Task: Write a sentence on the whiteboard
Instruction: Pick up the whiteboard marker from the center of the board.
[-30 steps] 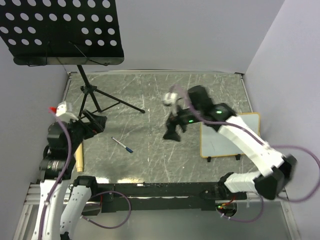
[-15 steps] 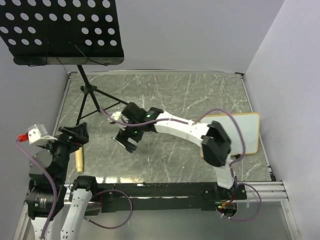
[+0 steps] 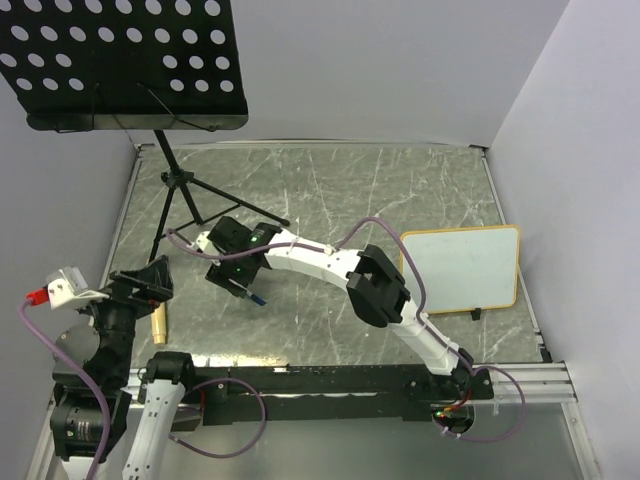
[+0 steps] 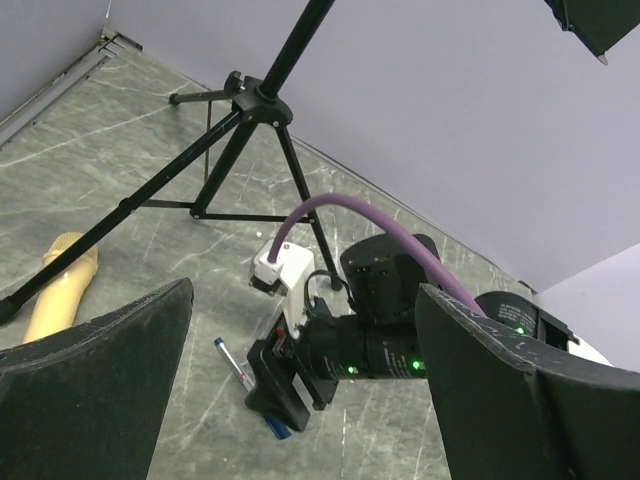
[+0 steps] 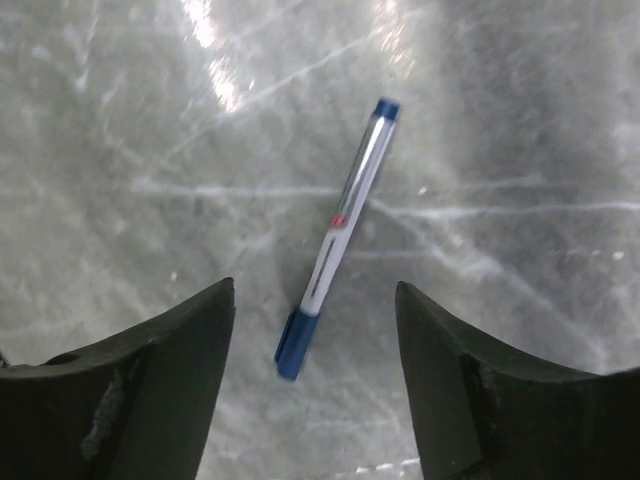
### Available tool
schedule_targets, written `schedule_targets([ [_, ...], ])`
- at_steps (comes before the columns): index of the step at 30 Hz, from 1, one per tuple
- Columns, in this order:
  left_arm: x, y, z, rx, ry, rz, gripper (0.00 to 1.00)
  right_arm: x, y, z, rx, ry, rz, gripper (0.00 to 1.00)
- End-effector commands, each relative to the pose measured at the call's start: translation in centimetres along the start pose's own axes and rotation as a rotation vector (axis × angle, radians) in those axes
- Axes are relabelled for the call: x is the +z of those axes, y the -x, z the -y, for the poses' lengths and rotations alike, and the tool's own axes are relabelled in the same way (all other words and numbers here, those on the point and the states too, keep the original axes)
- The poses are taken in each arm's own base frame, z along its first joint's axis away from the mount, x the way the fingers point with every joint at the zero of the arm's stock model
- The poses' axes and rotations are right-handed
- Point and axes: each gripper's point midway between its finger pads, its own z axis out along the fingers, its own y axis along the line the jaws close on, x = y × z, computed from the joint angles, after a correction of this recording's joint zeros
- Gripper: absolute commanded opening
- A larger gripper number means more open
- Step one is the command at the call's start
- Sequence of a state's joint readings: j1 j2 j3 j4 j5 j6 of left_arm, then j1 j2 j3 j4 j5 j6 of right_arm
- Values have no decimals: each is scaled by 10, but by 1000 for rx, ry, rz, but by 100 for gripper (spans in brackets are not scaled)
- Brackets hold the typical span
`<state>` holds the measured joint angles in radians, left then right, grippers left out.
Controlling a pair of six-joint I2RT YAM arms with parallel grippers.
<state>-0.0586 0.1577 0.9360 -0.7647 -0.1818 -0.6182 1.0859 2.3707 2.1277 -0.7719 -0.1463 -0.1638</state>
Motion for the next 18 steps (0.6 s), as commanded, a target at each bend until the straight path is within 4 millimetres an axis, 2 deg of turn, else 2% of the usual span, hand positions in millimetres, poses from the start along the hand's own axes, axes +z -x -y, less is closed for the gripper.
schedule_targets([
  [1,-7,2,2,-14,-17,11,97,5,5,9,27,-41,-8,67],
  [12,-7,-8,5,-40,-44,-21,97,32,-17,12,18,-55,-80,51],
  [15,-7,-11,6,-49,-53,-30,97,32,-28,14,11,-69,-110,37],
  [16,-8,-13,8,-50,-68,-40,97,31,-32,16,6,-76,-120,28],
  [17,-8,-14,10,-51,-78,-42,97,32,-46,16,7,-75,-152,24],
  [18,-8,-15,12,-51,-90,-43,97,25,-46,18,9,-79,-148,21],
])
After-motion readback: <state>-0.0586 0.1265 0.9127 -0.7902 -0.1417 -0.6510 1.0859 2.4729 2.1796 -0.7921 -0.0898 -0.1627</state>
